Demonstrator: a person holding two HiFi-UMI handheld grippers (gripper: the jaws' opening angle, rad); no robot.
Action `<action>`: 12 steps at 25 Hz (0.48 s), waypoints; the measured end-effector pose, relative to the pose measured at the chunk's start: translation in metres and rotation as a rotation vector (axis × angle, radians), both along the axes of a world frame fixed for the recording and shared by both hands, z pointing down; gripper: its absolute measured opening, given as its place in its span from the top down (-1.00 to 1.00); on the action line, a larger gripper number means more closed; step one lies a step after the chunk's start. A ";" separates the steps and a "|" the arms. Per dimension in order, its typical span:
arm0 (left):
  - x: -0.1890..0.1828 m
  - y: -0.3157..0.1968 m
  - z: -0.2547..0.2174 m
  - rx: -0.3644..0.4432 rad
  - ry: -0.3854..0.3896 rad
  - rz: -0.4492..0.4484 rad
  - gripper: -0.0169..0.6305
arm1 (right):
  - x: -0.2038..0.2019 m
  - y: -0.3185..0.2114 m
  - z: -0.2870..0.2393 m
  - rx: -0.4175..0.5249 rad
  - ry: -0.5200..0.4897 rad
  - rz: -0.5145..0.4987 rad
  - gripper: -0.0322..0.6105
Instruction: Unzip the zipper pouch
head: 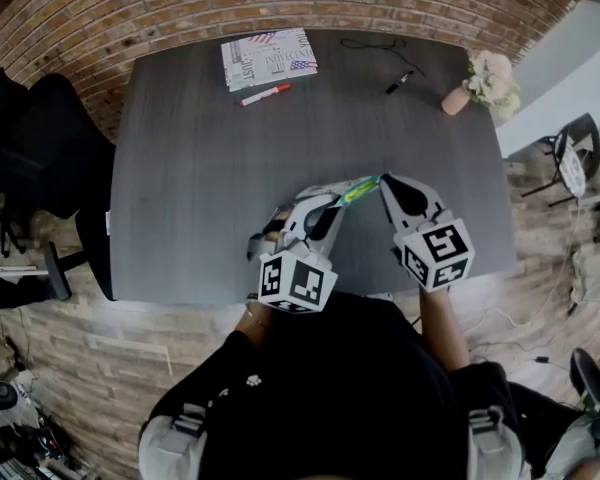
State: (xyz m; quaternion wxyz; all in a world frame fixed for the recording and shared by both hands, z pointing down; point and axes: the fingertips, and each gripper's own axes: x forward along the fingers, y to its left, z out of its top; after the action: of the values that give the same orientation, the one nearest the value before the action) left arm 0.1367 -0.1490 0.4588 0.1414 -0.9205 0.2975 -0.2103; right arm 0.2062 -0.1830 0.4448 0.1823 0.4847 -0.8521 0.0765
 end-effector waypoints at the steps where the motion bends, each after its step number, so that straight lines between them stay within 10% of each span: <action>1: 0.000 0.001 0.000 -0.001 0.000 0.000 0.93 | 0.000 0.000 0.000 0.000 0.000 0.001 0.89; 12: -0.002 0.004 -0.002 -0.004 0.013 -0.008 0.93 | 0.006 -0.001 0.002 0.001 -0.008 0.014 0.89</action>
State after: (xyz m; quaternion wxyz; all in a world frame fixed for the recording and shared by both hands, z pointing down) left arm 0.1344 -0.1454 0.4564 0.1369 -0.9209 0.3017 -0.2053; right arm 0.2121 -0.1841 0.4466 0.1781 0.4905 -0.8493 0.0793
